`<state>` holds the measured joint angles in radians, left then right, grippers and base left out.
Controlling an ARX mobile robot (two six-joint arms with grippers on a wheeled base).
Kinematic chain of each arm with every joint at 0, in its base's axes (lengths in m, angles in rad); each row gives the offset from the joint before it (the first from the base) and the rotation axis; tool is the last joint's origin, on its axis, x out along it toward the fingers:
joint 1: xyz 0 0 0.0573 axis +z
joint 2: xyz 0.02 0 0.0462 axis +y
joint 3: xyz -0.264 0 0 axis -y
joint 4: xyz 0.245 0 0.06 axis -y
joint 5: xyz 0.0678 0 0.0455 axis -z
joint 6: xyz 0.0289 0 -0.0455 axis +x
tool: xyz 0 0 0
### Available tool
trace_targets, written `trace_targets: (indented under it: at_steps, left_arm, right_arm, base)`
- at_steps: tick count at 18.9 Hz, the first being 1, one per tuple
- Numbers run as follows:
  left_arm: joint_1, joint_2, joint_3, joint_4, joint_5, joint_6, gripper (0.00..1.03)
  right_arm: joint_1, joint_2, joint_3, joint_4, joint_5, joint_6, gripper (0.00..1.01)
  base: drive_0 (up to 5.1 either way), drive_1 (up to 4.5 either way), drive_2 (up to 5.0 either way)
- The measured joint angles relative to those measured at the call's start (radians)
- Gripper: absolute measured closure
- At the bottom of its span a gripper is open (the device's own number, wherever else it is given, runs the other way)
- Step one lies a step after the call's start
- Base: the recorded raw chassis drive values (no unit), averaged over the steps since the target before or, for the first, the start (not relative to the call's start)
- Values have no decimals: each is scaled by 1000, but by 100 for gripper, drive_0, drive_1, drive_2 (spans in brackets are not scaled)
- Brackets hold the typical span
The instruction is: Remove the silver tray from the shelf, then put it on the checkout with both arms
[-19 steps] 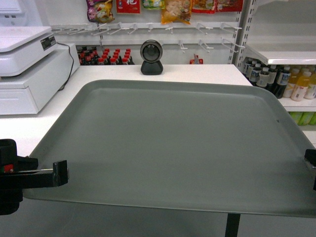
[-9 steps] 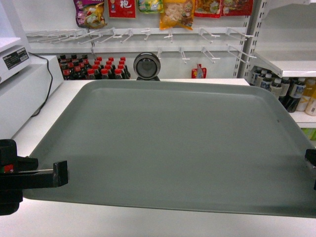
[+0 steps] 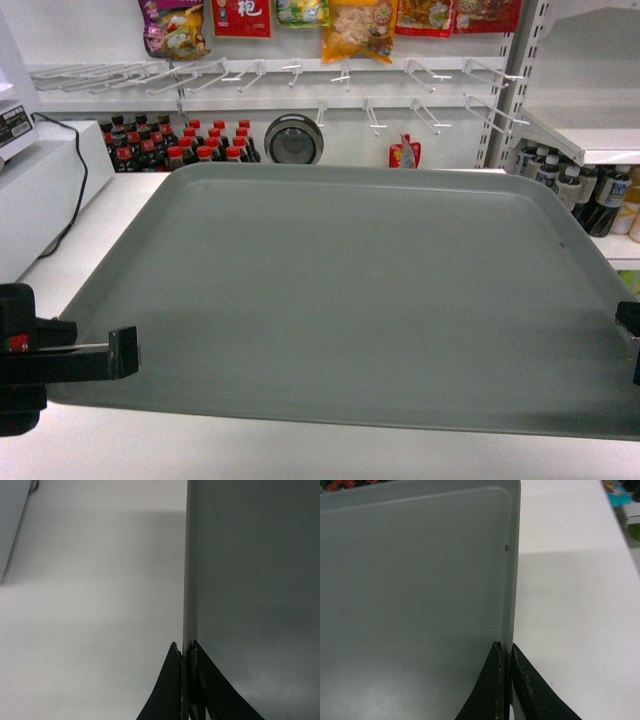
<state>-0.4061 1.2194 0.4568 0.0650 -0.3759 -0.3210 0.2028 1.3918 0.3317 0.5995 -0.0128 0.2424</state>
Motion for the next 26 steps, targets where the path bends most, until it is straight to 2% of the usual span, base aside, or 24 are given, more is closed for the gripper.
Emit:
trace_targets:
  at_steps: [1,2,3,4,5,9,10,11,12,14,16,17,18,20,21,22,23,24,25,26]
  left_arm:
    - [-3,27,47,-111,-39,-37,100]
    - [17,88,83,-127,-43,-83,100]
    - [51,156,105,-73,-18,-93,100]
    - [87,227,130,-6,4,-85,100]
    - [119,299,166,49,21,-60,100]
    - [189,577,328,201,56,95,100]
    - [193,641,367,211,55,114,100]
    - [193,696,396,215,53,123,100]
    - [191,738,414,210,50,122,100]
    - [181,801,430,178,42,106,100]
    - [172,854,447,172,36,80,99]
    - [169,854,454,175,38,75,88]
    - [167,842,455,185,60,73,70]
    - [175,730,415,198,111,55,48]
    - [185,626,400,192,103,55,37]
    - [192,557,365,341,109,73,34]
    - [200,524,312,565,151,116,41]
    - [218,489,213,802,187,183,52]
    - [229,479,158,875,195,220,58]
    - [235,477,117,924,203,234,61]
  right_arm:
    - [0,3,5,-5,-50,-13,98]
    - [16,43,21,29,-74,-17,98]
    - [31,103,56,74,-71,-18,98]
    - [42,177,97,130,-53,-19,98]
    - [55,259,144,182,-33,-28,98]
    - [85,567,345,269,51,-29,98]
    - [87,639,393,277,66,-31,98]
    - [92,712,429,319,82,-48,98]
    - [100,779,464,334,105,-87,98]
    - [108,886,533,291,133,-145,98]
    - [111,919,576,259,161,-179,95]
    - [110,919,573,272,164,-197,85]
    - [98,909,545,301,156,-201,67]
    - [58,809,461,355,124,-208,45]
    - [44,755,444,406,138,-211,37]
    - [32,759,422,587,210,-216,44]
    - [24,749,383,643,227,-218,52]
    - [15,730,278,681,225,-222,63]
    - [6,718,225,677,216,-225,68]
    - [3,708,195,673,209,-227,72]
  base:
    - [0,0,0]
    - [0,0,0]
    - [0,0,0]
    - [0,0,0]
    - [0,0,0]
    - [0,0,0]
    - [0,0,0]
    - [0,0,0]
    - [0,0,0]
    - [0,0,0]
    - [0,0,0]
    - [0,0,0]
    - [0,0,0]
    - [0,0,0]
    - [0,0,0]
    - [0,0,0]
    - [0,0,0]
    - [0,0,0]
    - [0,0,0]
    - [0,0,0]
